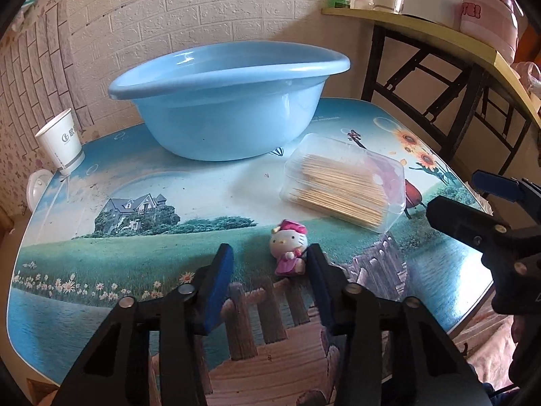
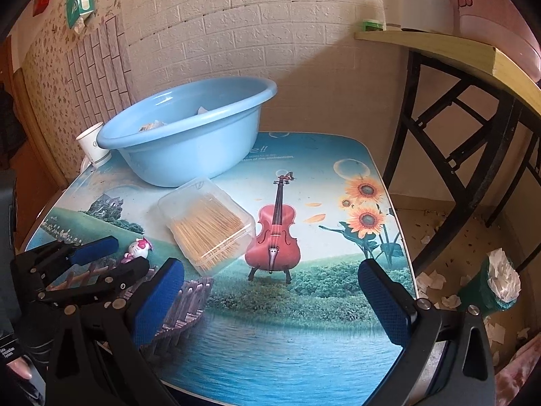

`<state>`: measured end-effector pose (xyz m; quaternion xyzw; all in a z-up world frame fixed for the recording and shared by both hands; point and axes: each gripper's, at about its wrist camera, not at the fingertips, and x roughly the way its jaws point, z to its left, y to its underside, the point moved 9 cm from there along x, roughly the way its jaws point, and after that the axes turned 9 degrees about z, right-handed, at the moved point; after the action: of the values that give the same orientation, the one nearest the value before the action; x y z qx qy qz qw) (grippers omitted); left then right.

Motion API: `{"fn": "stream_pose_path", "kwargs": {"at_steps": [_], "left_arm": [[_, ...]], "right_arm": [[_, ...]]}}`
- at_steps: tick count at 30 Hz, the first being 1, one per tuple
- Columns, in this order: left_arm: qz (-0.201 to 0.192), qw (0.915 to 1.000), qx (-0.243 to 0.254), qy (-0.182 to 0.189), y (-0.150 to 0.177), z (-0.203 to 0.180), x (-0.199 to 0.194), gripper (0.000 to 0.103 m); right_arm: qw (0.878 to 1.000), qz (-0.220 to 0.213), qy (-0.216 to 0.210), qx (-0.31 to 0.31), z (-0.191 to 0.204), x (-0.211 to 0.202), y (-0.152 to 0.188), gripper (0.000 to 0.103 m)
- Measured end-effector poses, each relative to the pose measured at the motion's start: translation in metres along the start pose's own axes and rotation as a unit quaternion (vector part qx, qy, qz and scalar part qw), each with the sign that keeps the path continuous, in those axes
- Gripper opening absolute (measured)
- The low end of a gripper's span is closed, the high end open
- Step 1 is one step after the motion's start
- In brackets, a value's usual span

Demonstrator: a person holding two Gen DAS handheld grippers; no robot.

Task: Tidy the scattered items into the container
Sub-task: 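Move the left tool to the Hello Kitty figure while the right approaches the toothpick box, then close the left tool on the Hello Kitty figure while the right grips the toothpick box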

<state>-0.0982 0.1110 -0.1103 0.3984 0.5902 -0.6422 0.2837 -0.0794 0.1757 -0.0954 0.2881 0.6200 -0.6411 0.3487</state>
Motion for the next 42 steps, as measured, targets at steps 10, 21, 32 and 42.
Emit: {"fn": "stream_pose_path", "kwargs": {"at_steps": [10, 21, 32, 42], "left_arm": [[0.004, 0.9996, -0.029, 0.001, -0.003, 0.021, 0.001, 0.021], [0.006, 0.9984, -0.056, 0.002, -0.003, 0.042, 0.002, 0.021], [0.005, 0.9980, -0.063, 0.004, -0.004, 0.050, 0.002, 0.021], [0.004, 0.9976, -0.069, 0.006, -0.002, 0.051, 0.001, 0.021]], "right_arm": [[0.998, 0.011, 0.001, -0.054, 0.019, 0.013, -0.010, 0.103], [0.992, 0.028, -0.003, -0.127, 0.041, 0.037, -0.029, 0.103], [0.986, 0.042, -0.031, -0.157, 0.060, 0.057, -0.035, 0.103], [0.988, 0.060, -0.040, -0.138, 0.059, 0.058, -0.027, 0.068]]}}
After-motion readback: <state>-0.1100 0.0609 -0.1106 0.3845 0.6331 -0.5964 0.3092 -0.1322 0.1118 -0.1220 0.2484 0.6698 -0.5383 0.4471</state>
